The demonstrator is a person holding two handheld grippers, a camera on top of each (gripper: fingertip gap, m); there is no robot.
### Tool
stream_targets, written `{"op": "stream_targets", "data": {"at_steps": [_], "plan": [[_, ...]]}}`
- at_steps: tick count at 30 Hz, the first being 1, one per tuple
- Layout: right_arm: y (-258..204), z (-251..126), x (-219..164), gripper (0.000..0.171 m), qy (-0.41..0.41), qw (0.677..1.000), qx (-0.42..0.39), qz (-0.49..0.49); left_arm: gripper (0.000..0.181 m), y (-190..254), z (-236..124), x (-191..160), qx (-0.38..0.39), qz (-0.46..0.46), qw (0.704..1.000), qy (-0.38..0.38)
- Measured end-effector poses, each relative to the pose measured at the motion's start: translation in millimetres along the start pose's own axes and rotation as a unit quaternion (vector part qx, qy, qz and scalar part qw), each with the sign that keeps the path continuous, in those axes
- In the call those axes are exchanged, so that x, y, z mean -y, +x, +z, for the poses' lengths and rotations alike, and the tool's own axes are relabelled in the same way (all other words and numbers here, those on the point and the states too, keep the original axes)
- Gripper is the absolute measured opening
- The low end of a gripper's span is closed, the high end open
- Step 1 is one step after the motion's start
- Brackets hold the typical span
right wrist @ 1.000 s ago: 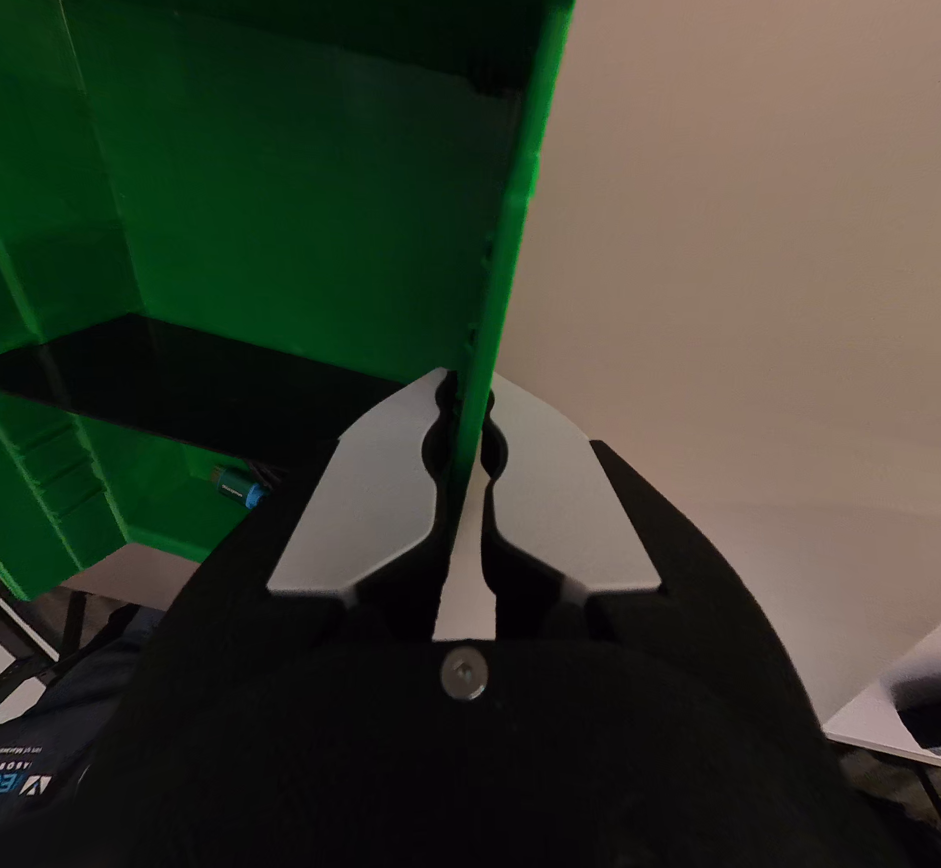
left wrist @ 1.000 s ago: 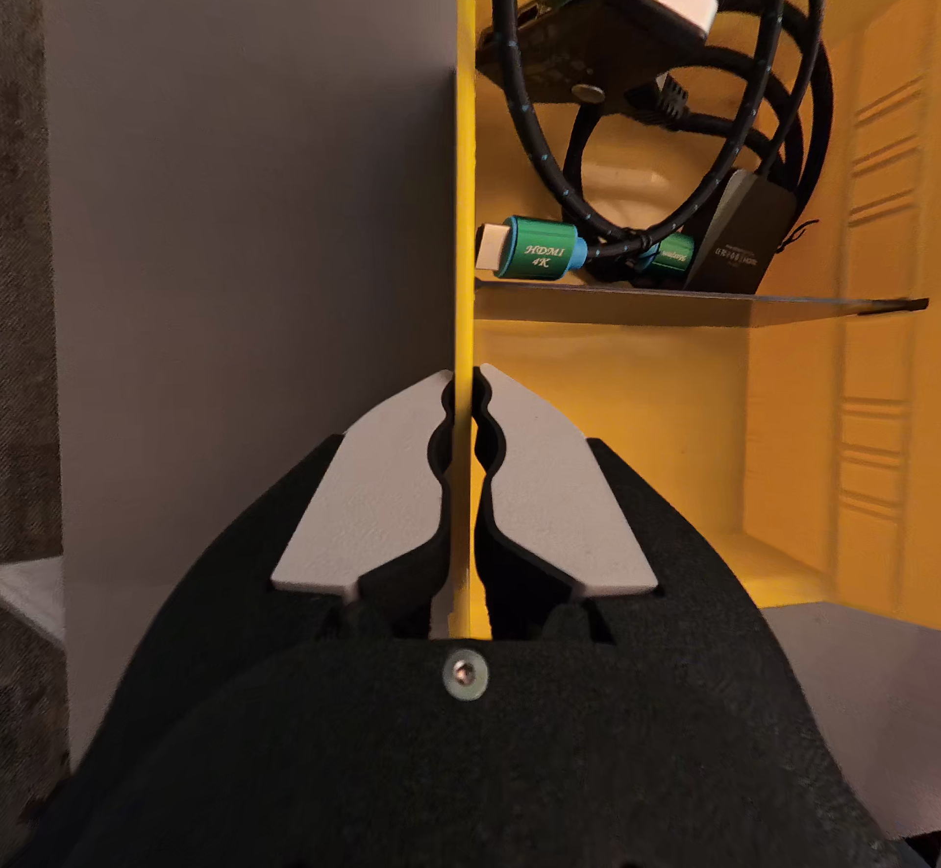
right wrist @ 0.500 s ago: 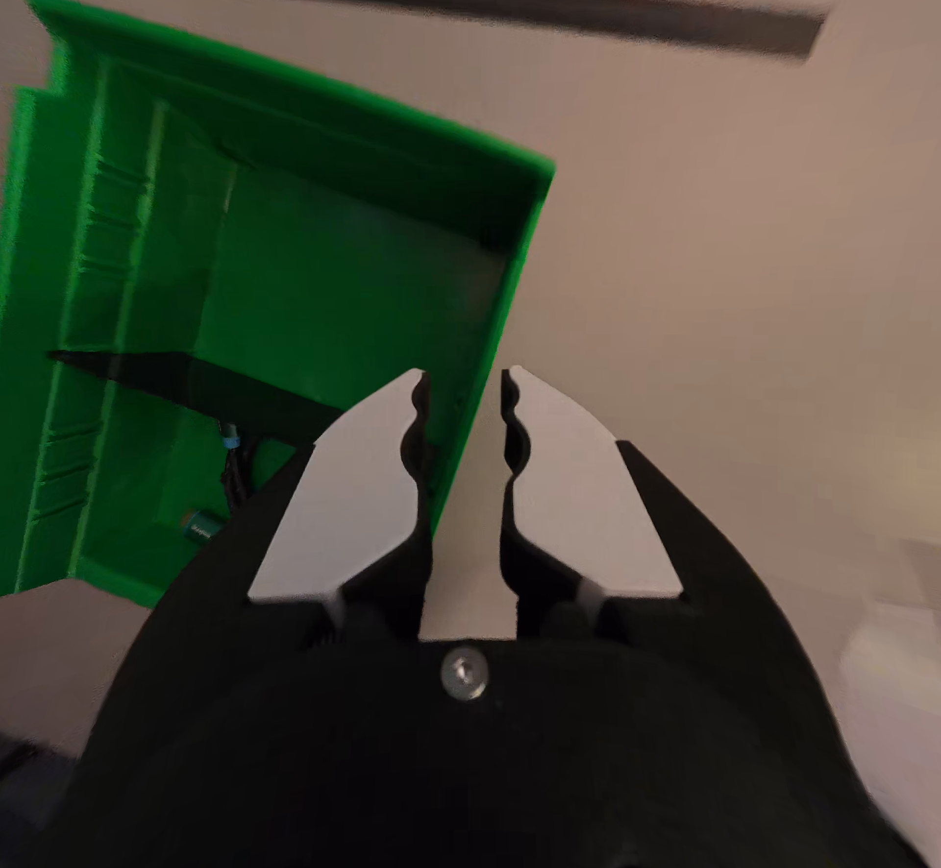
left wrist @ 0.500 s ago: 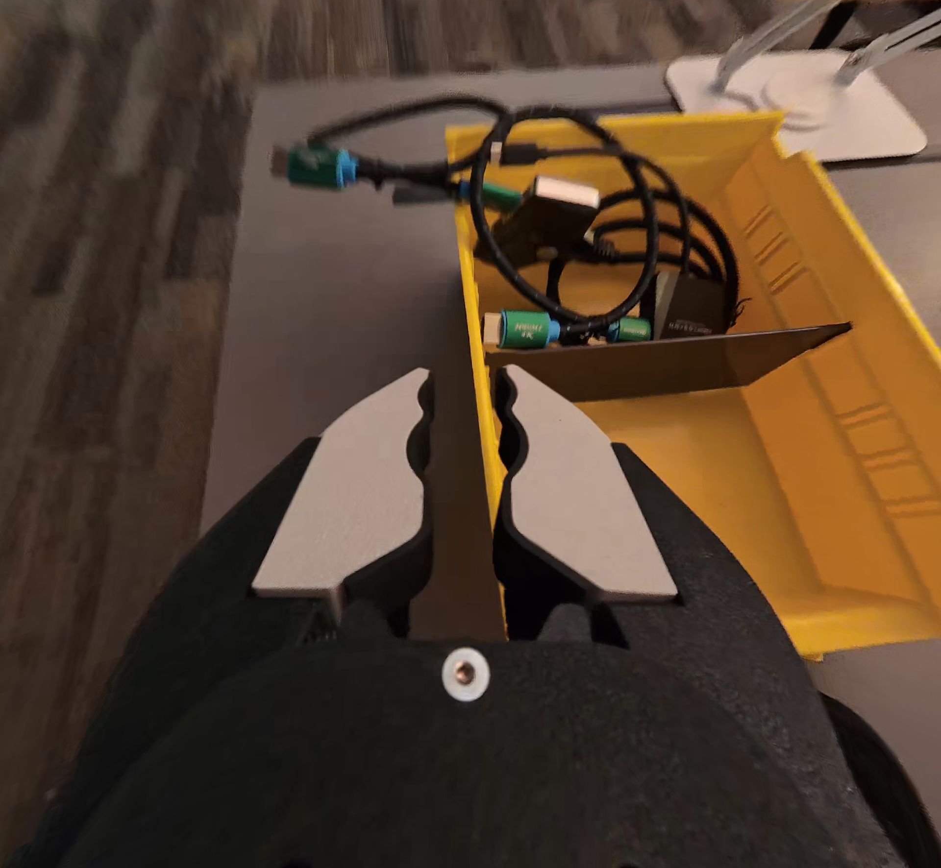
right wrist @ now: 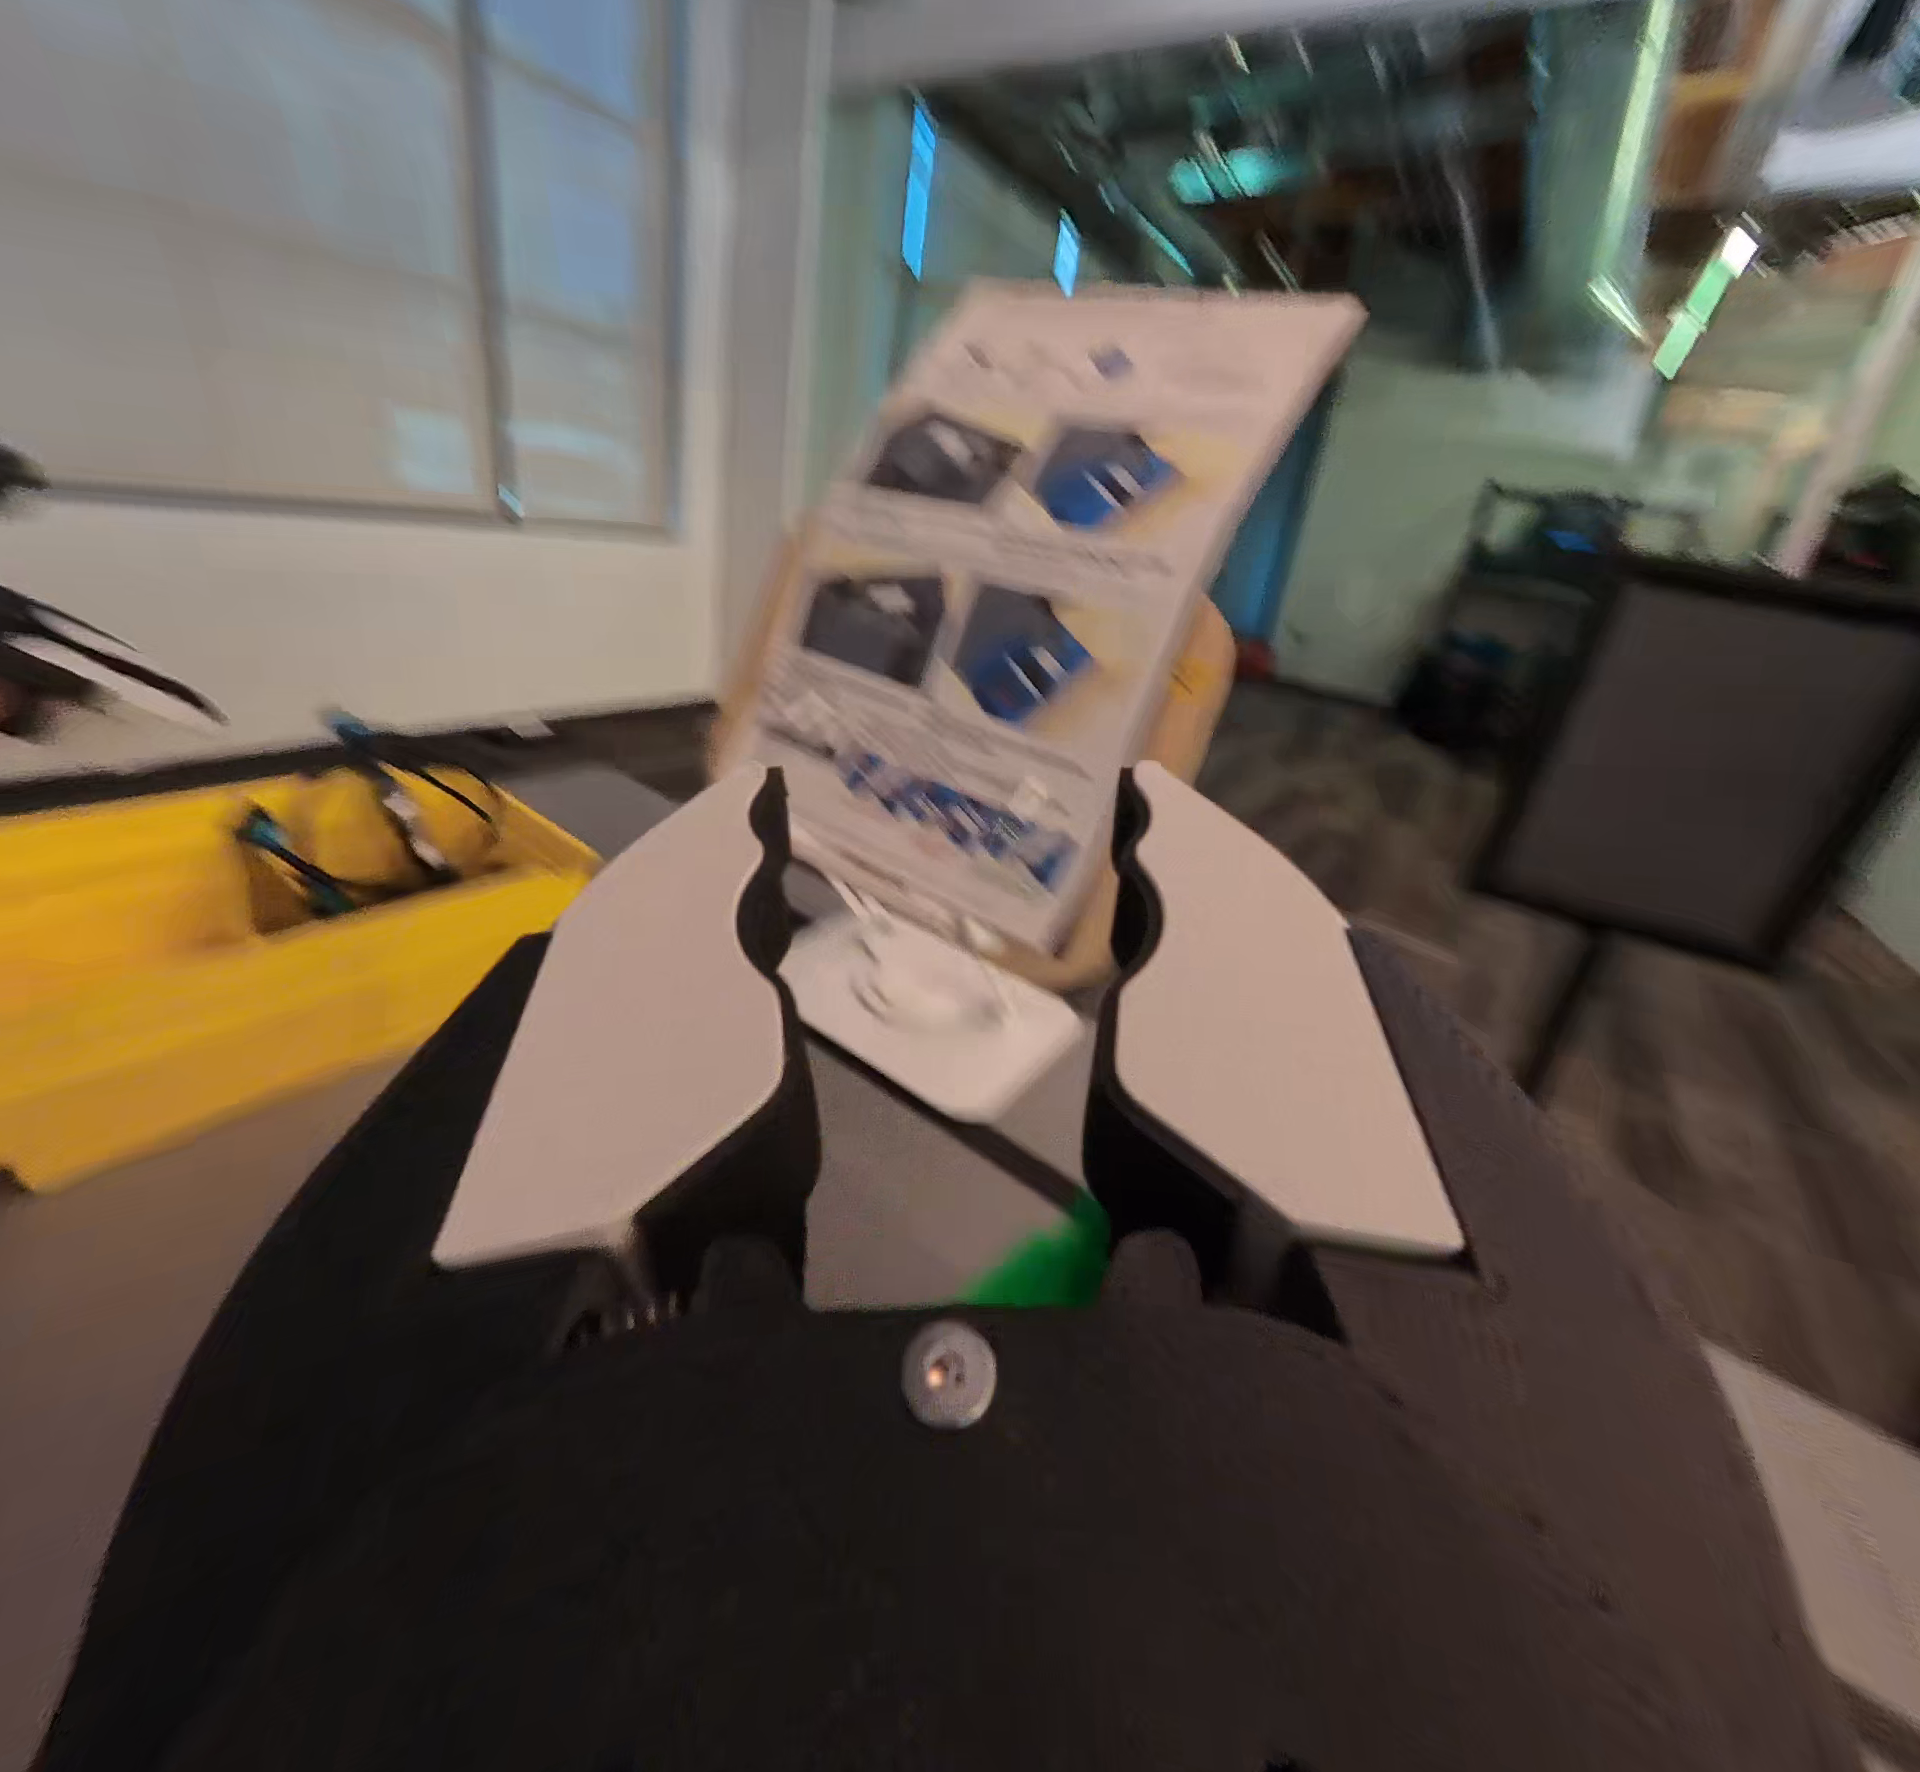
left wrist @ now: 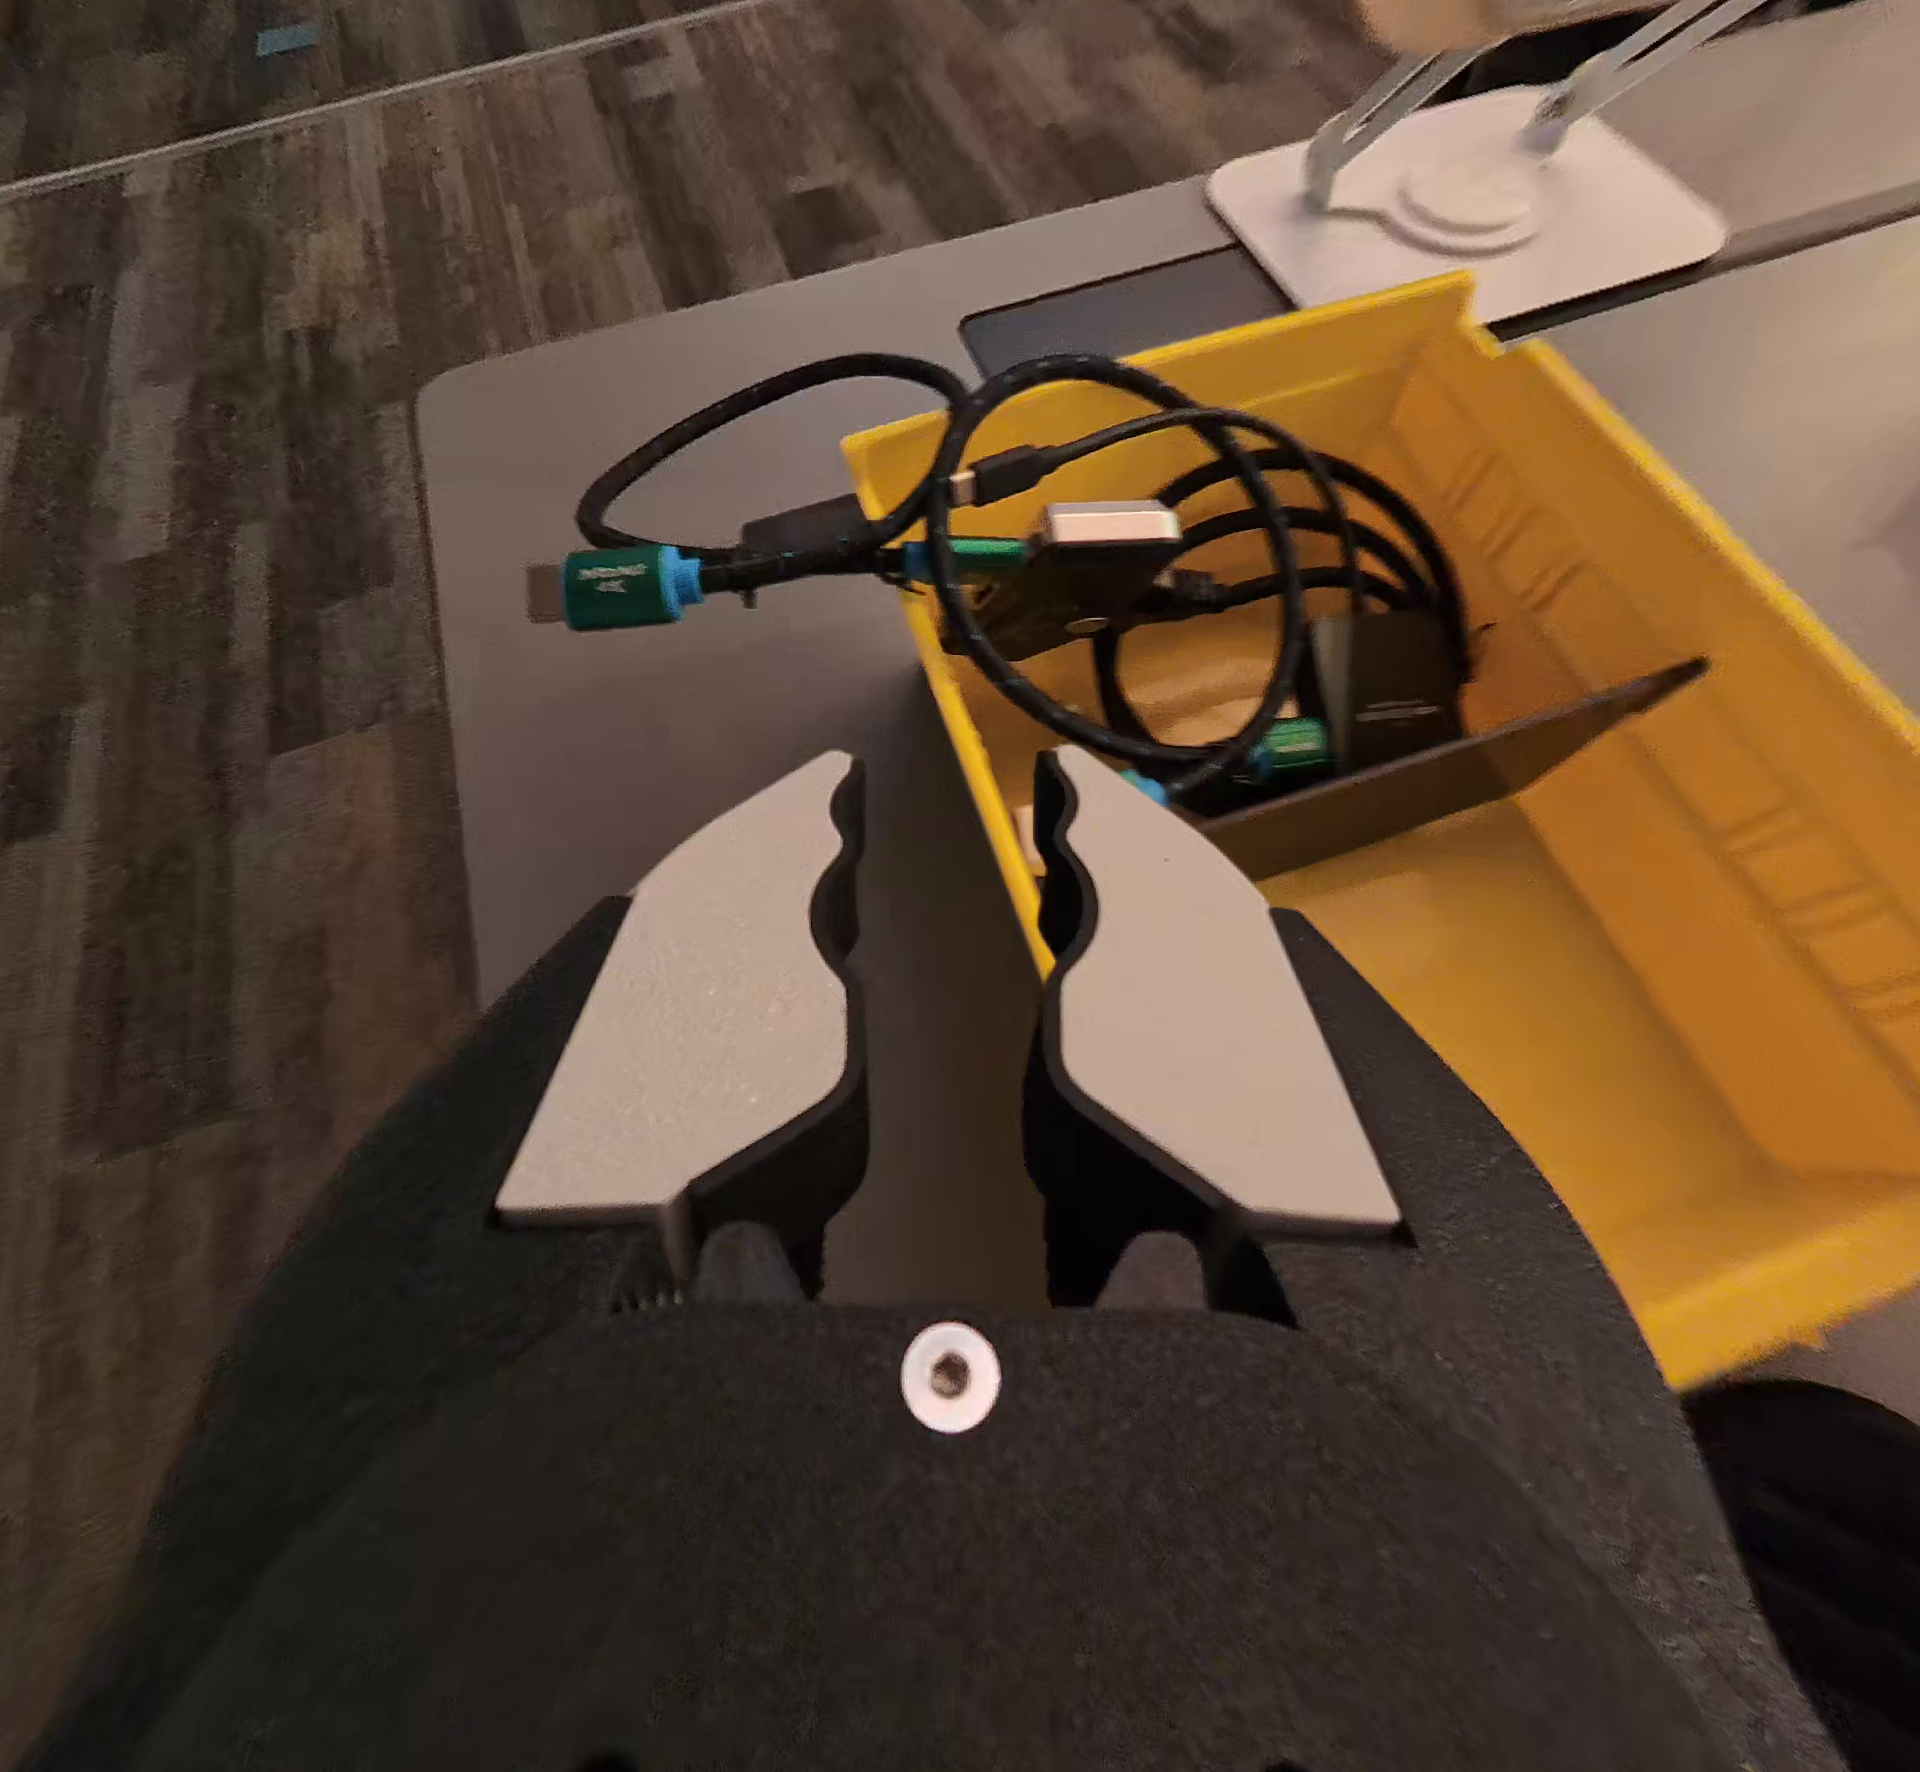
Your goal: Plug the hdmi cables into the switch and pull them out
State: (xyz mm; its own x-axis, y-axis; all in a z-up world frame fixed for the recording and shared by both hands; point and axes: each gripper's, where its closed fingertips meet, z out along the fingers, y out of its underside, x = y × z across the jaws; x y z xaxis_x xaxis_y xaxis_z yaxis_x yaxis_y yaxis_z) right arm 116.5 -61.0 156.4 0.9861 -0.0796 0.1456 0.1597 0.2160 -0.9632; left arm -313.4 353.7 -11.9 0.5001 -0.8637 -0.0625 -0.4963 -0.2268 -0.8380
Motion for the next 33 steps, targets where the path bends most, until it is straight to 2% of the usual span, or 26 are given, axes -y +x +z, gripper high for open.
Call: {"op": "stream_targets", "data": {"at_steps": [3,6,10,14,17,21,29,33], "plan": [[-41.7,19.4,27.7,0.059,0.066,0.996,0.066,0.011,0.026,-17.1,14.9,2.8,0.017,0.018,1.0,-0.003],[-62.2,35.5,23.8,0.059,0.046,0.995,0.08,-0.044,0.026,-28.4,29.3,-0.2,-0.006,-0.047,0.999,-0.015],[-77.4,43.8,-0.4,0.059,0.009,0.989,0.086,-0.116,0.025,-42.8,41.3,2.0,-0.03,-0.113,0.993,0.017],[-78.2,47.3,-25.4,0.059,-0.051,0.978,0.076,-0.188,0.025,-55.9,40.1,9.2,0.013,-0.032,0.997,0.065],[-77.0,47.5,-24.7,0.052,-0.036,0.971,0.056,-0.23,0.026,-51.3,40.4,11.2,0.028,0.036,0.997,0.065],[-83.6,50.9,-30.6,0.051,-0.047,0.971,0.069,-0.224,0.027,-29.1,41.5,18.1,0.003,0.073,0.995,0.068],[-87.1,53.8,-47.0,0.051,-0.08,0.965,0.079,-0.236,0.029,-0.6,46.6,21.2,-0.016,0.113,0.993,0.011],[-85.8,54.2,-53.4,0.051,-0.094,0.963,0.081,-0.241,0.028,4.4,50.4,12.3,-0.001,0.115,0.991,-0.062]]}}
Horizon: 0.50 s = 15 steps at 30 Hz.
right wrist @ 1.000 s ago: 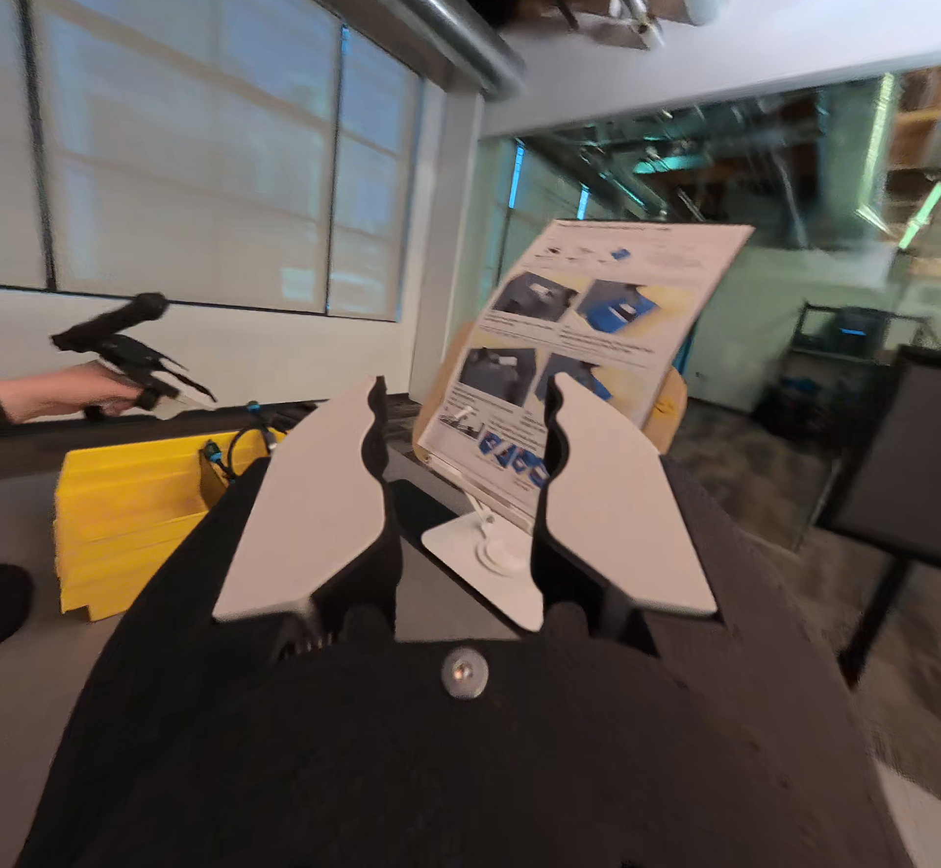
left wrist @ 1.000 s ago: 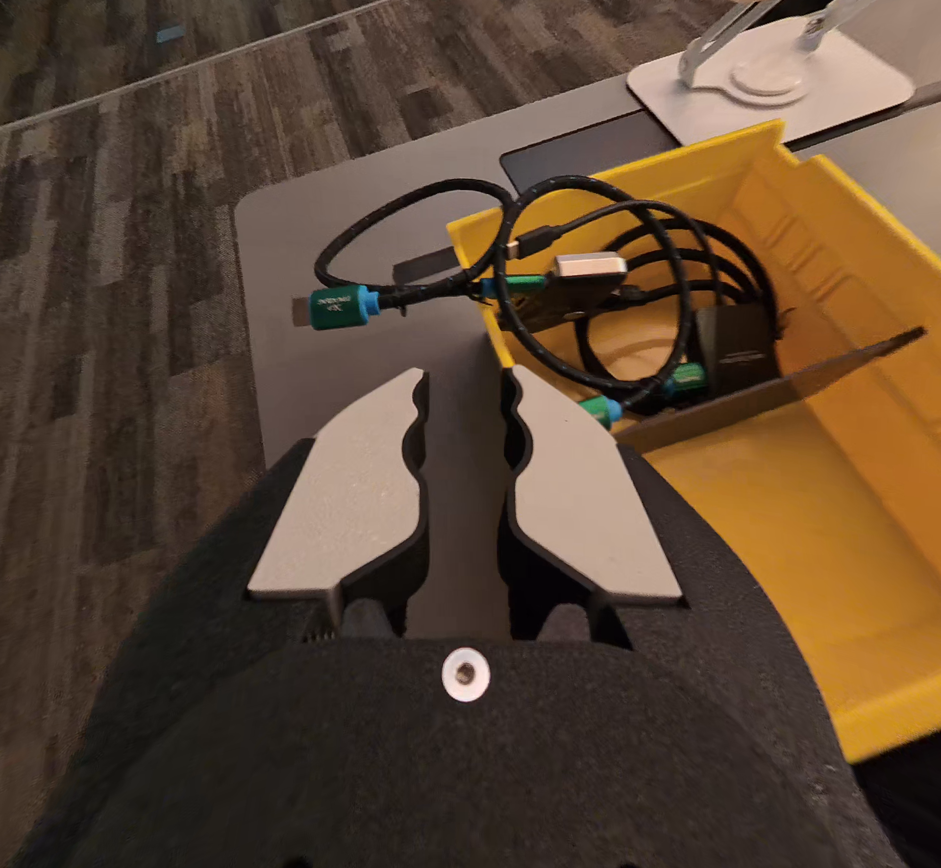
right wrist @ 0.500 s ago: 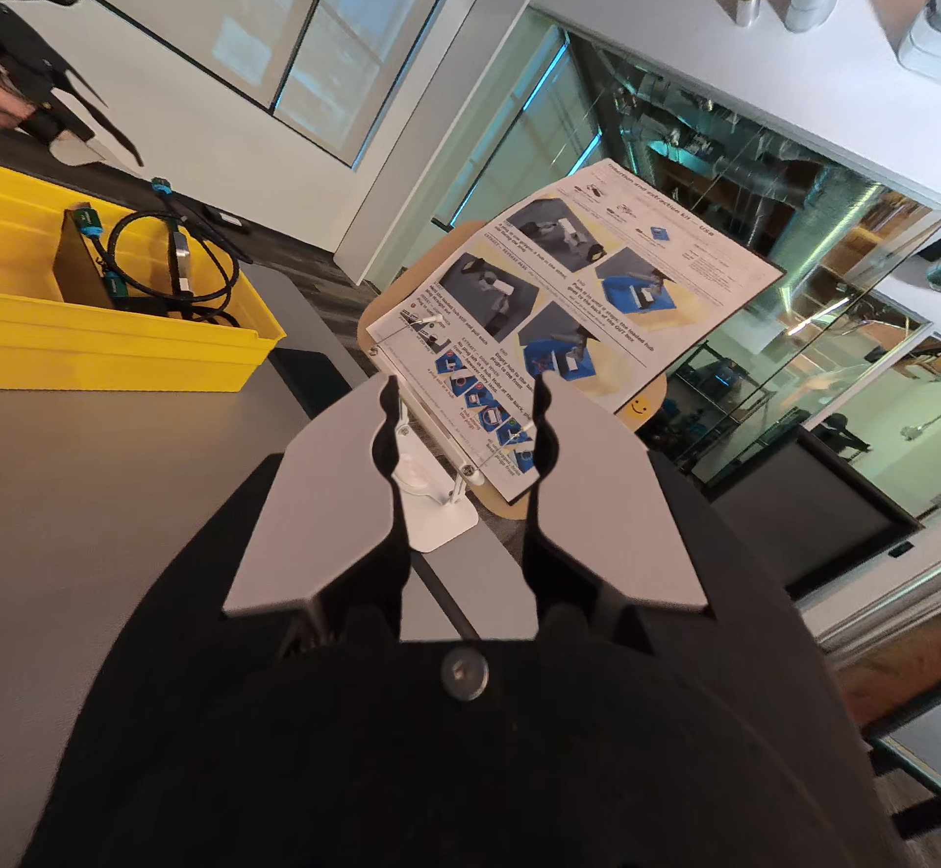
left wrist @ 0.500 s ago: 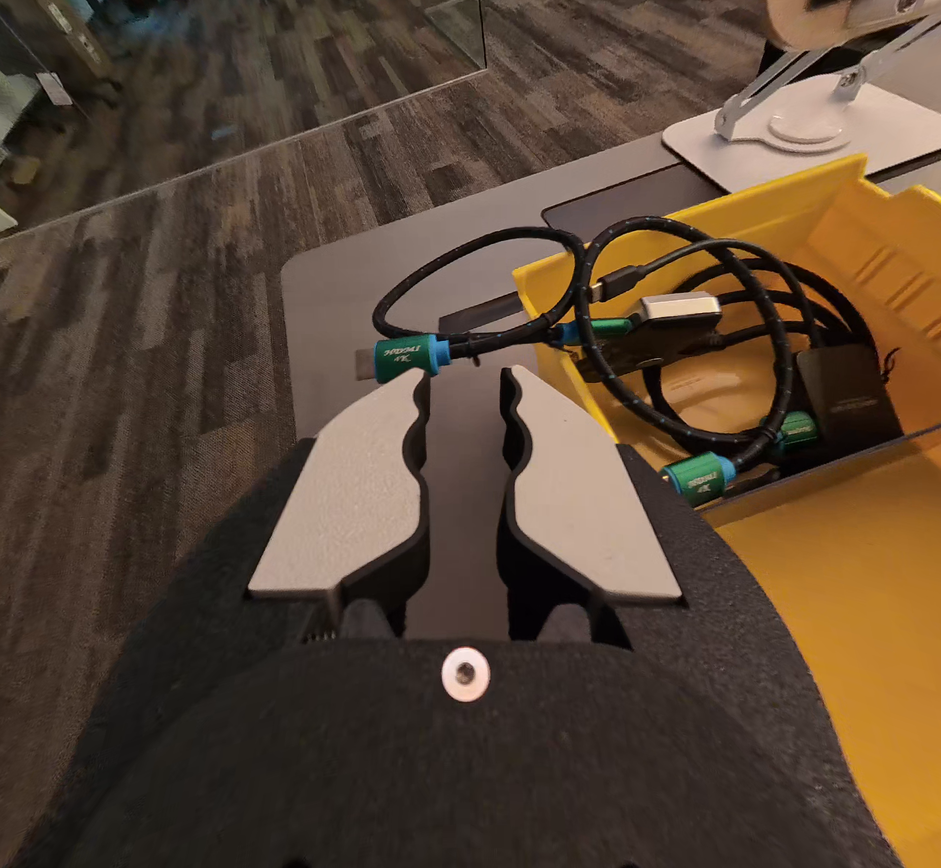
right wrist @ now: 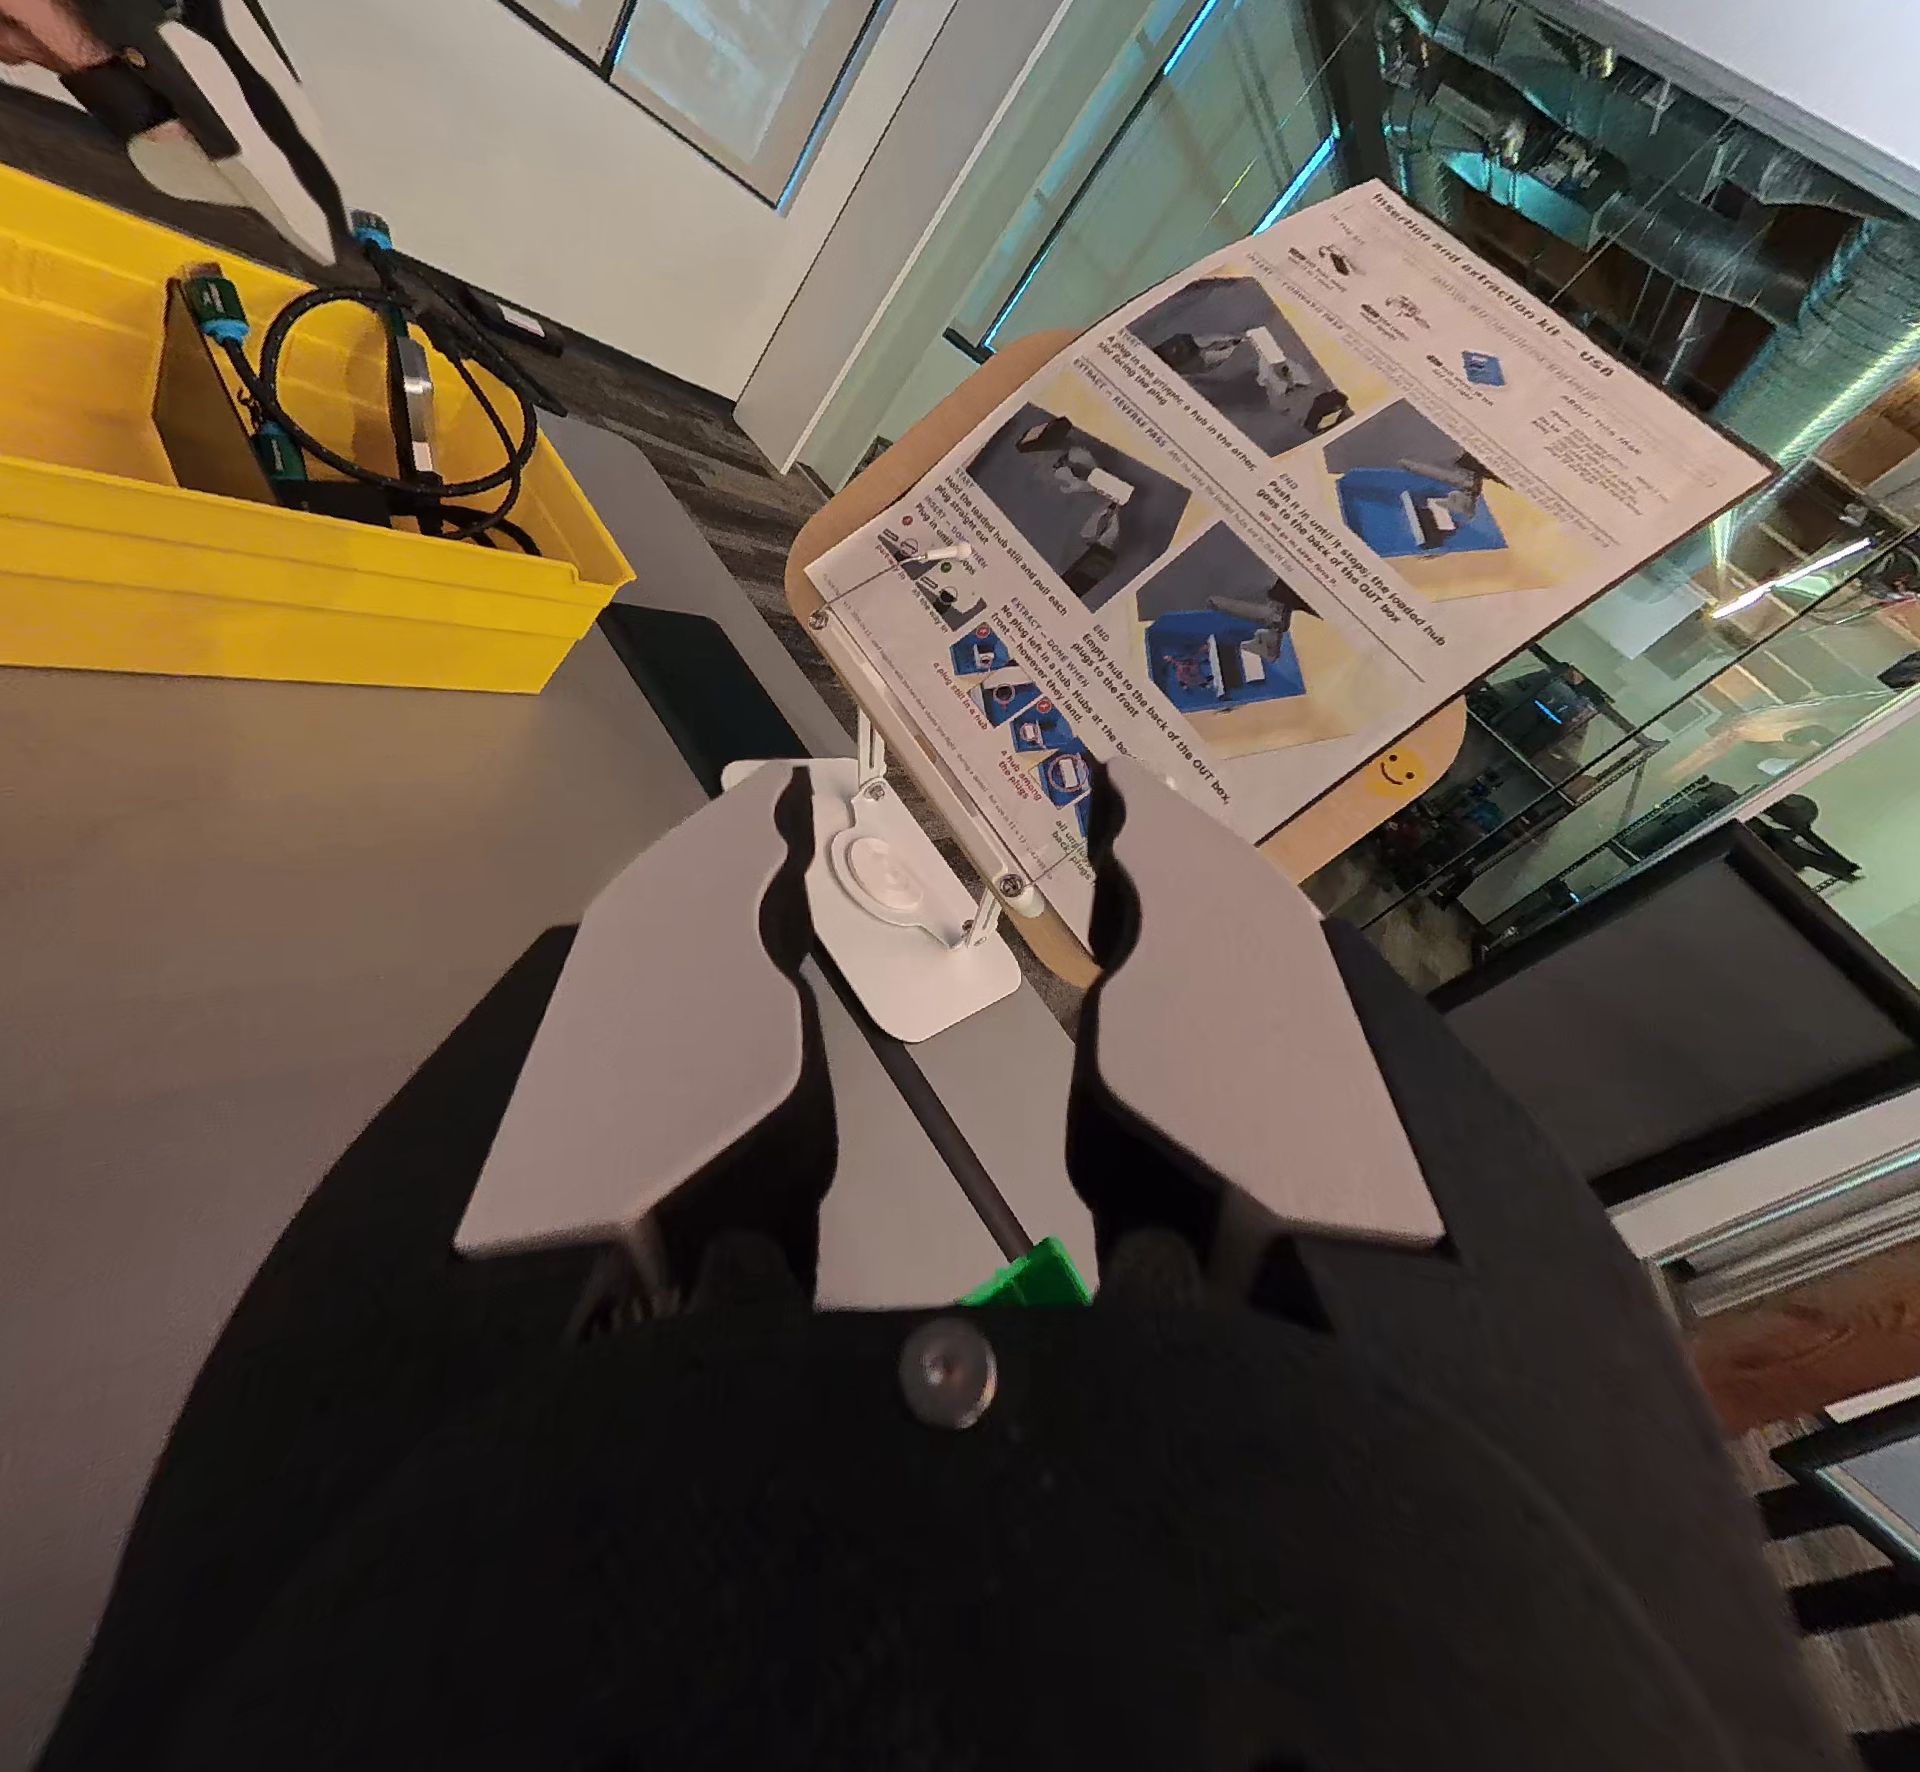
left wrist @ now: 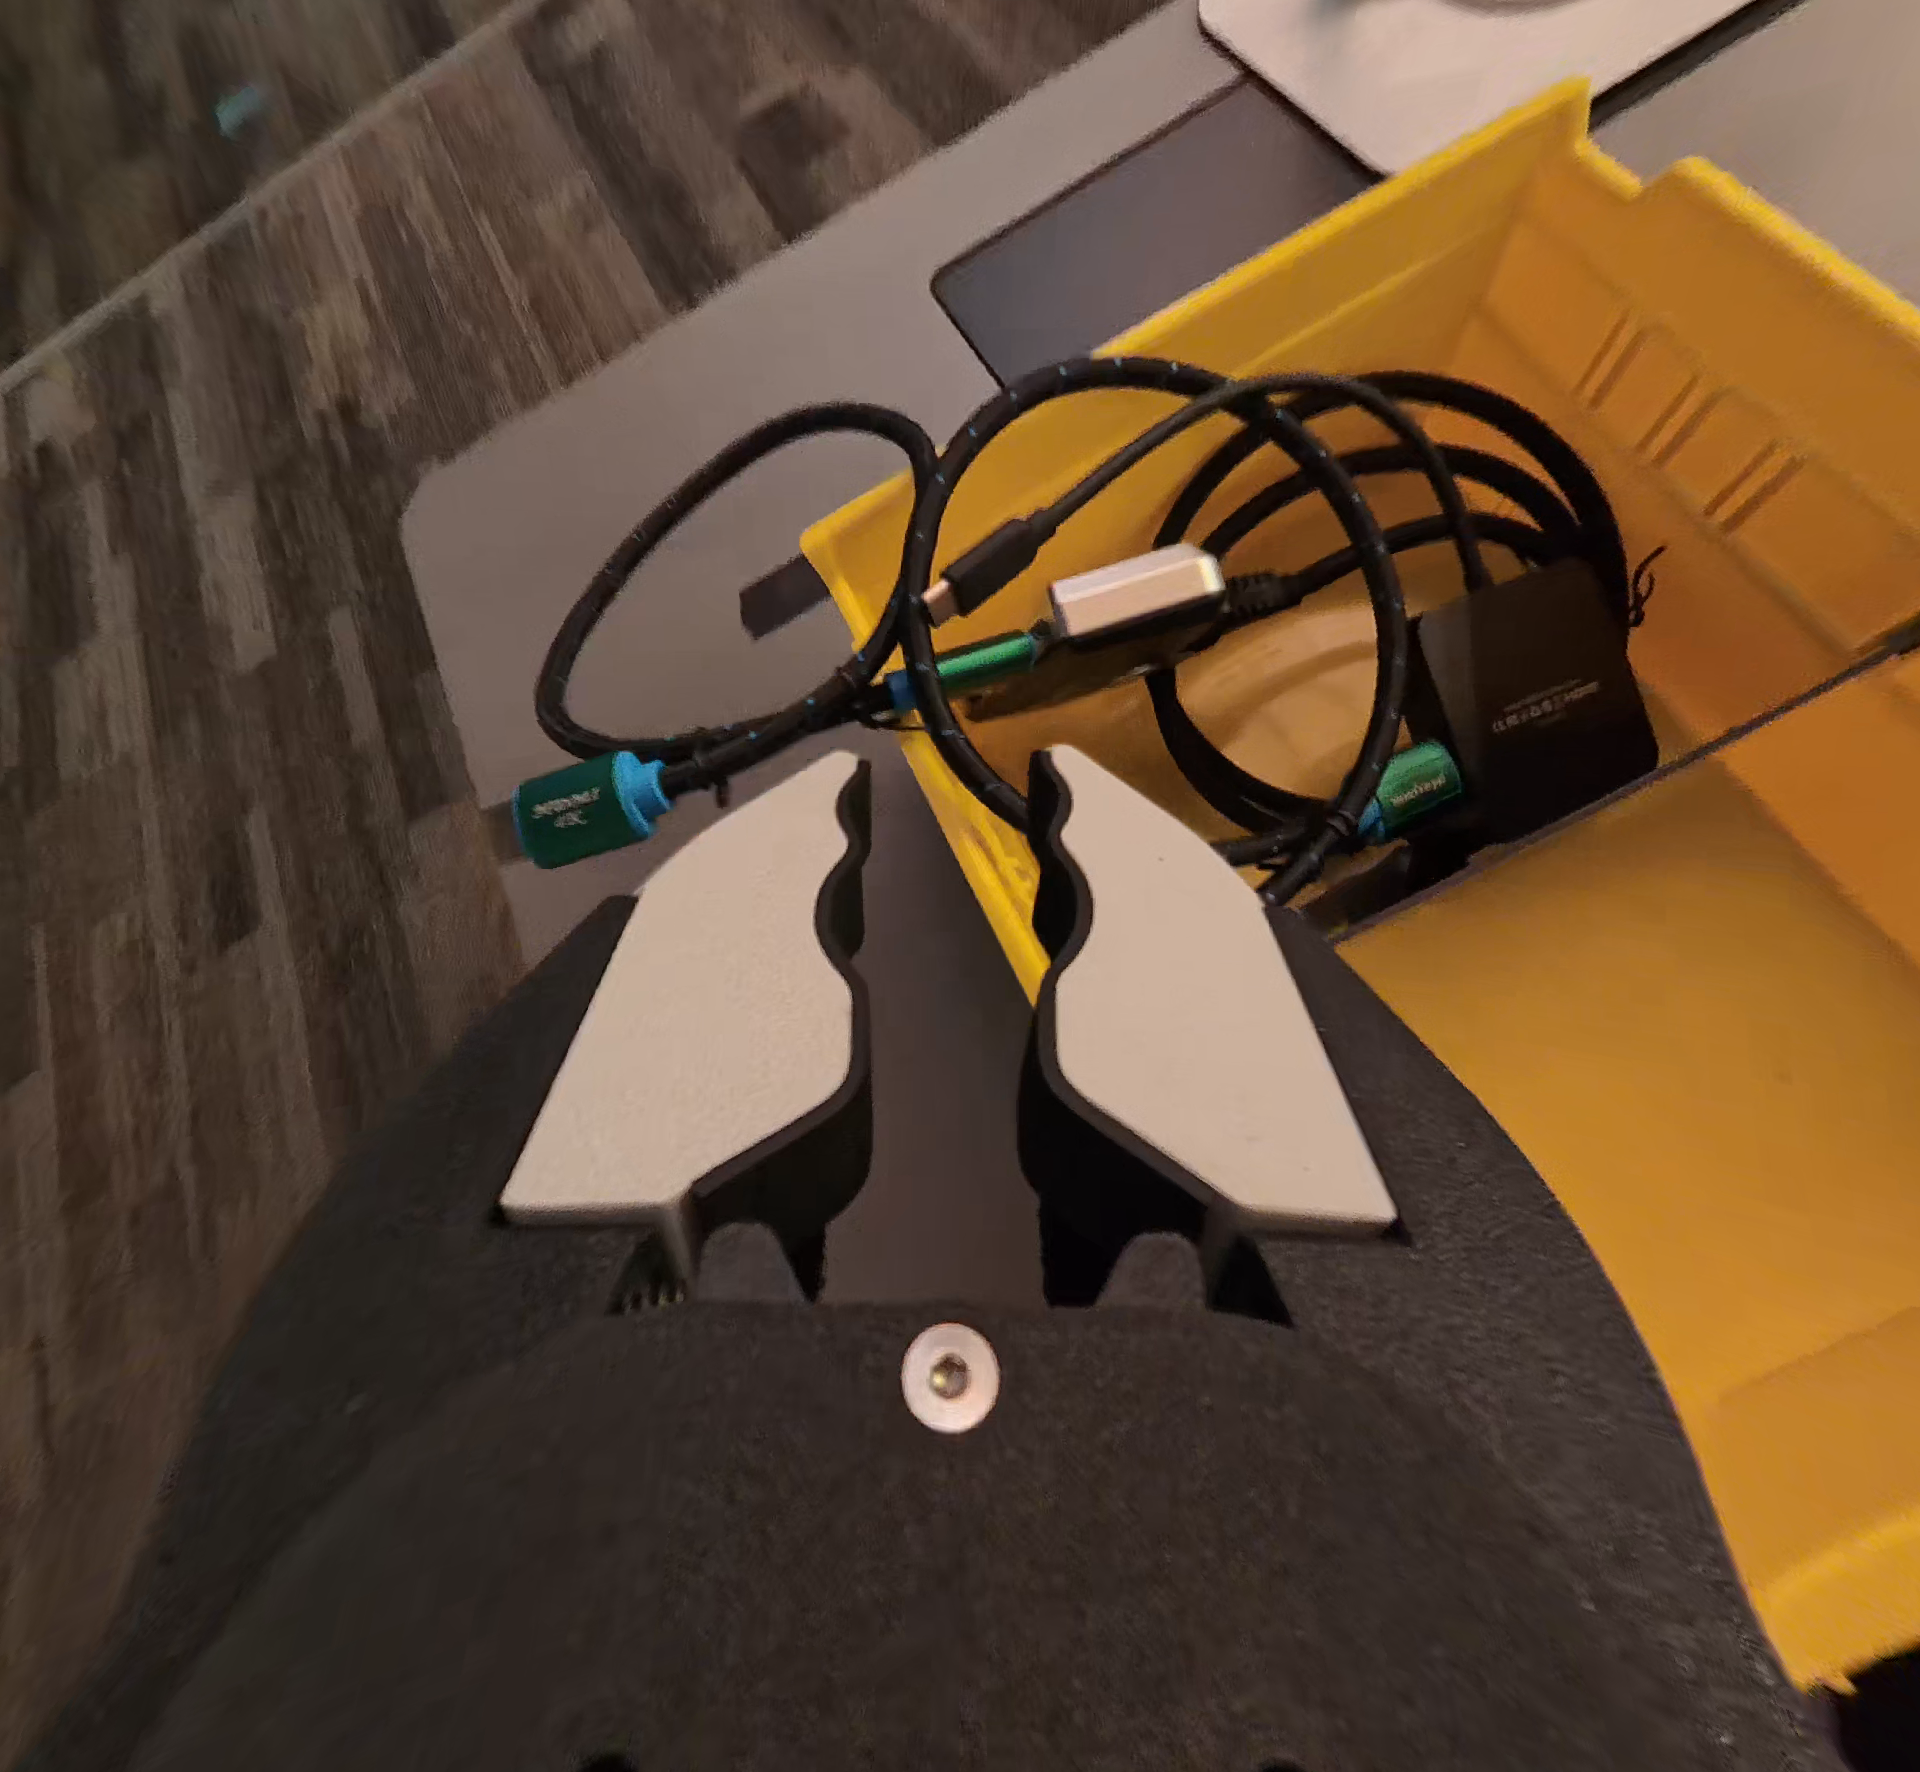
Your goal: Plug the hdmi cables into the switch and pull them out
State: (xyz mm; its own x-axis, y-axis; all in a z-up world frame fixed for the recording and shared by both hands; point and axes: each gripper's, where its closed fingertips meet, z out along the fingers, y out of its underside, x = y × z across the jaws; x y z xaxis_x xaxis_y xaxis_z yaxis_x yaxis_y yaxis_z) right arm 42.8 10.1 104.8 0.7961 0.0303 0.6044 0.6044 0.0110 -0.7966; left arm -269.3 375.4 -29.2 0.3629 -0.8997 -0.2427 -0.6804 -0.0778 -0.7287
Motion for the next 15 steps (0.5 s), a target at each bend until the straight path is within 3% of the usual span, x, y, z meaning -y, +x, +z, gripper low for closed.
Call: {"op": "stream_targets", "data": {"at_steps": [10,15], "plan": [[-2.8,0.7,-8.3,0.051,-0.022,1.0,0.01,-0.007,0.019,0.2,24.5,-7.1,-0.009,-0.104,0.99,-0.089],[-4.5,-0.9,-11.1,0.051,-0.033,0.999,0.017,-0.027,0.015,-6.2,38.1,-13.4,0.028,-0.073,0.991,-0.112]]}}
